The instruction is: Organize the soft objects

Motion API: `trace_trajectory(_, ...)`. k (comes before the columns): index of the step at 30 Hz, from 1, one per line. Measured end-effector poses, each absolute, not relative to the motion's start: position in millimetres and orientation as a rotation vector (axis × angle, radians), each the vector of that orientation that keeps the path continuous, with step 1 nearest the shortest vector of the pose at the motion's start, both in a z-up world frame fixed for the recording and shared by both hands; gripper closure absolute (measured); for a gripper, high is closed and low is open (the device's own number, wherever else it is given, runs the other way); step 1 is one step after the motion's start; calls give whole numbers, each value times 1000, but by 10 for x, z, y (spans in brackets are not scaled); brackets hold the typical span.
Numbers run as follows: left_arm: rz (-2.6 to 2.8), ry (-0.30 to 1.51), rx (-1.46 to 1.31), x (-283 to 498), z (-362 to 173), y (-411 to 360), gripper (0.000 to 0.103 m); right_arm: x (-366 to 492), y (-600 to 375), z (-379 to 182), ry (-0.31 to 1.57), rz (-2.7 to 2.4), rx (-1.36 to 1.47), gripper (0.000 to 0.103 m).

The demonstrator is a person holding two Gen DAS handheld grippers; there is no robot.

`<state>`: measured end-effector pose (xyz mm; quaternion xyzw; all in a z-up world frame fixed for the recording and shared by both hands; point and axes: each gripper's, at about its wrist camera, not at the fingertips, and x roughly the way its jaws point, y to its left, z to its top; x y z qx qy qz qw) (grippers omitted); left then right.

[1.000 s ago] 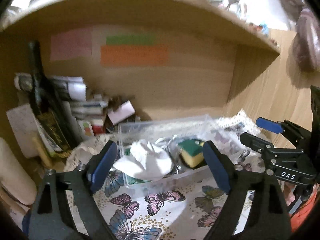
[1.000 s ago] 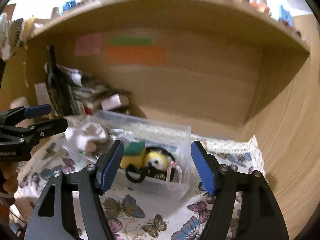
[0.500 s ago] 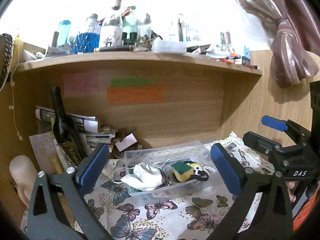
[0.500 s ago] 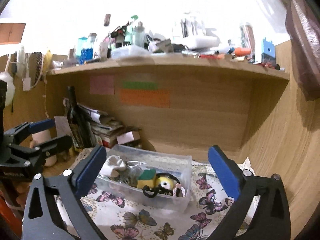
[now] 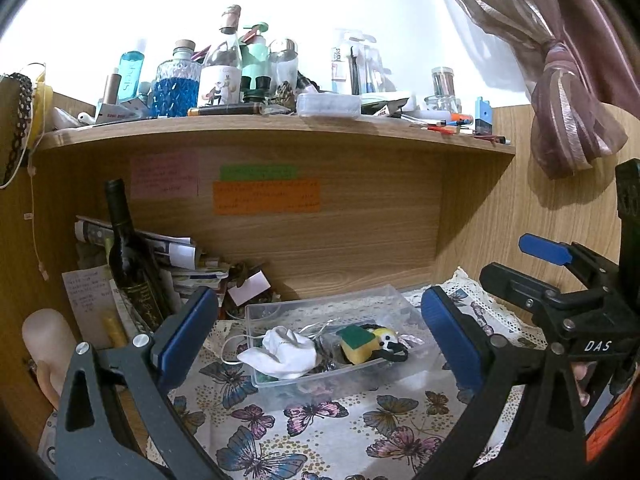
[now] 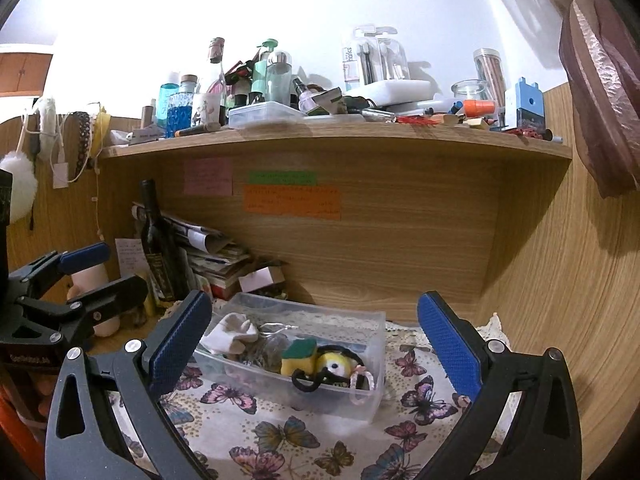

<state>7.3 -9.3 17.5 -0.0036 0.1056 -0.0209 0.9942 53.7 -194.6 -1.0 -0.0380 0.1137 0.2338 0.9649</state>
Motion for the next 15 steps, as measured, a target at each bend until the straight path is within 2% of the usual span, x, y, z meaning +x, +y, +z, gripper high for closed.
trace_trajectory(15, -44, 205, -2, 51, 176, -103, 0, 525, -1942, -9, 228, 473, -77, 0)
